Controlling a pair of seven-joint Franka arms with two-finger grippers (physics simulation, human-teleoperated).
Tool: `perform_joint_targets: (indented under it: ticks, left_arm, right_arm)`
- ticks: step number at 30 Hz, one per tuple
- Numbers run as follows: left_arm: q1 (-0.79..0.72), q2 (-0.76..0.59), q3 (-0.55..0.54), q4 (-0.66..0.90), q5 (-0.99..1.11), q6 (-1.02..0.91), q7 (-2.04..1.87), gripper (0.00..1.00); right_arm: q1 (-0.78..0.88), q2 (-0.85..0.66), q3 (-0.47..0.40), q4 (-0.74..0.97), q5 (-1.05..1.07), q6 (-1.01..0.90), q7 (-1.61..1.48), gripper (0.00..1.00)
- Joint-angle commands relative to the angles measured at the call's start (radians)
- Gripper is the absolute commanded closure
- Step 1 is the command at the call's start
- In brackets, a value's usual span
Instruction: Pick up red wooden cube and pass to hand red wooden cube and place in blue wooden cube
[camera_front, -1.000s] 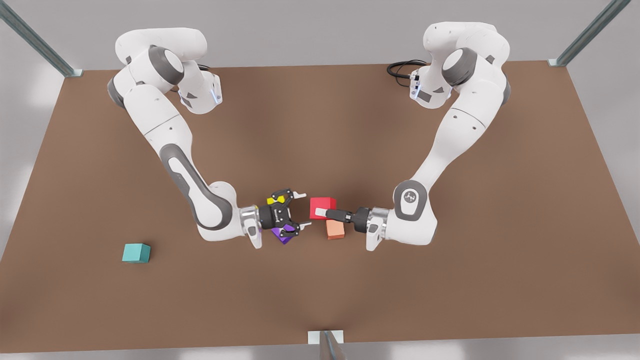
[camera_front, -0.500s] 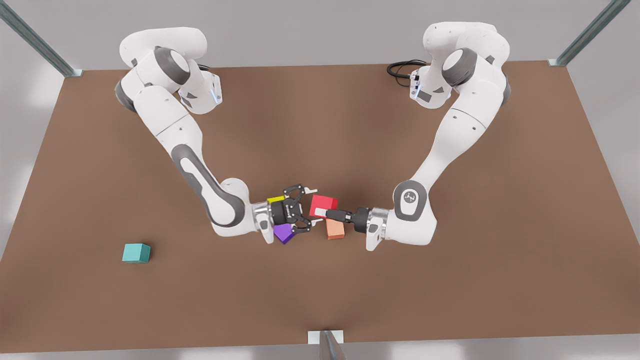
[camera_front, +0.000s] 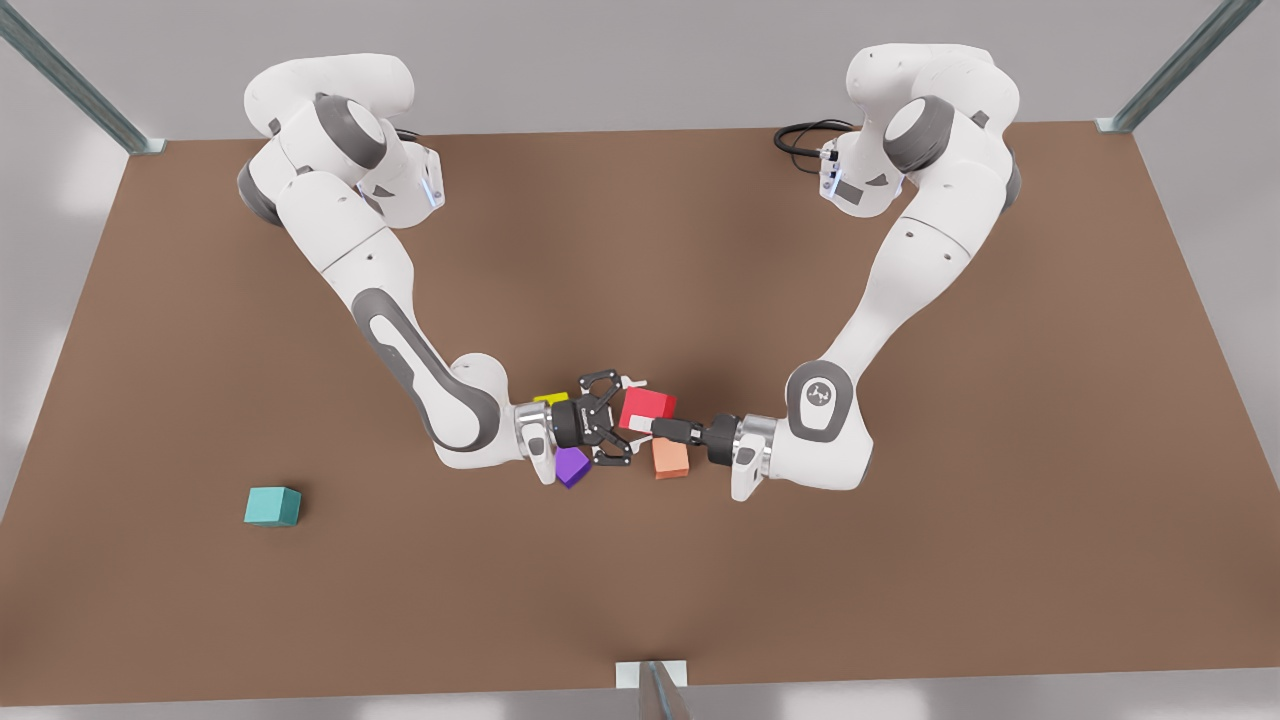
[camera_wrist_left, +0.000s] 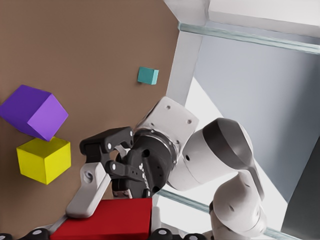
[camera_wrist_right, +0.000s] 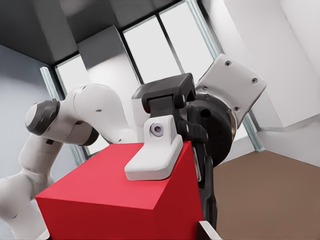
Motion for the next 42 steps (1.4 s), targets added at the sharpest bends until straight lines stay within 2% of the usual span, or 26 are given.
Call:
perform_joint_targets:
  ticks: [1, 3, 14, 18, 20, 22, 24, 25, 26, 27, 29, 30, 31, 32, 33, 34, 36, 40, 42]
  left_arm:
    - [0.000, 0.000, 0.001, 0.000, -0.004, -0.001, 0.030, 0.25]
    - [0.000, 0.001, 0.001, 0.000, -0.004, 0.000, 0.030, 0.00]
    - [0.008, -0.010, 0.002, 0.001, 0.016, -0.001, 0.025, 0.00]
    - [0.075, -0.011, -0.001, 0.000, 0.062, -0.026, 0.031, 0.00]
    - [0.143, -0.017, -0.002, 0.001, 0.099, -0.104, 0.027, 0.00]
    - [0.300, -0.050, -0.004, 0.009, 0.213, -0.294, 0.022, 0.00]
    - [0.393, -0.073, -0.002, 0.187, 0.441, -0.559, -0.079, 0.00]
    - [0.394, -0.127, -0.007, 0.213, 0.637, -0.650, -0.137, 0.00]
    - [0.353, -0.247, -0.022, 0.205, 1.033, -0.845, -0.139, 0.00]
    - [0.354, -0.249, -0.050, 0.212, 1.134, -0.864, -0.148, 0.00]
    - [0.359, -0.304, -0.048, 0.210, 1.187, -0.877, -0.275, 0.00]
    - [0.347, -0.332, -0.015, 0.202, 1.182, -0.880, -0.272, 0.00]
    - [0.088, -0.554, 0.373, 0.001, 1.091, -0.757, -0.257, 0.00]
    - [-0.084, -0.782, 0.610, -0.320, 0.954, -0.483, -0.255, 0.00]
    - [-0.094, -0.814, 0.616, -0.349, 0.957, -0.501, -0.248, 0.00]
    - [-0.100, -0.755, 0.610, -0.255, 0.957, -0.572, -0.246, 0.00]
    - [-0.101, -0.754, 0.578, -0.252, 0.951, -0.578, -0.249, 0.00]
    - [-0.066, -0.628, 0.573, -0.042, 0.929, -0.603, -0.248, 0.00]
    - [-0.058, -0.626, 0.572, -0.003, 0.971, -0.613, -0.248, 0.00]
  right_arm:
    - [0.002, -0.002, 0.003, 0.000, 0.005, 0.000, -0.042, 0.41]
    - [0.002, -0.002, 0.003, 0.000, 0.005, 0.001, -0.040, 0.41]
    - [-0.001, 0.000, 0.003, -0.001, 0.002, -0.002, -0.039, 0.41]
    - [-0.014, -0.002, 0.001, -0.001, -0.015, -0.006, -0.040, 0.41]
    - [-0.032, -0.003, -0.002, -0.004, -0.035, -0.012, -0.042, 0.41]
    - [-0.055, -0.008, -0.013, -0.009, -0.103, -0.016, -0.031, 0.41]
    - [-0.112, -0.045, -0.042, -0.008, -0.310, -0.015, -0.023, 0.41]
    - [-0.153, -0.051, -0.043, -0.006, -0.416, -0.016, -0.023, 0.41]
    - [-0.208, -0.059, -0.043, -0.011, -0.551, -0.019, -0.022, 0.41]
    - [-0.228, -0.077, -0.045, -0.018, -0.628, -0.019, -0.022, 0.41]
    - [-0.236, -0.106, -0.088, -0.023, -0.797, -0.019, 0.067, 0.41]
    - [-0.236, -0.126, -0.120, -0.023, -0.904, -0.019, 0.104, 0.41]
    - [-0.238, -0.143, -0.146, -0.017, -1.002, -0.022, 0.125, 0.41]
    - [-0.236, -0.166, -0.180, -0.015, -1.085, -0.028, 0.128, 0.41]
    - [-0.236, -0.198, -0.221, -0.015, -1.196, -0.028, 0.130, 0.41]
    - [-0.236, -0.235, -0.260, -0.015, -1.294, -0.037, 0.128, 0.41]
    - [-0.236, -0.295, -0.343, -0.015, -1.446, -0.058, 0.124, 0.40]
    - [-0.242, -0.332, -0.464, -0.023, -1.544, -0.065, 0.093, 0.40]
    - [-0.247, -0.342, -0.513, -0.026, -1.573, -0.060, 0.089, 0.40]
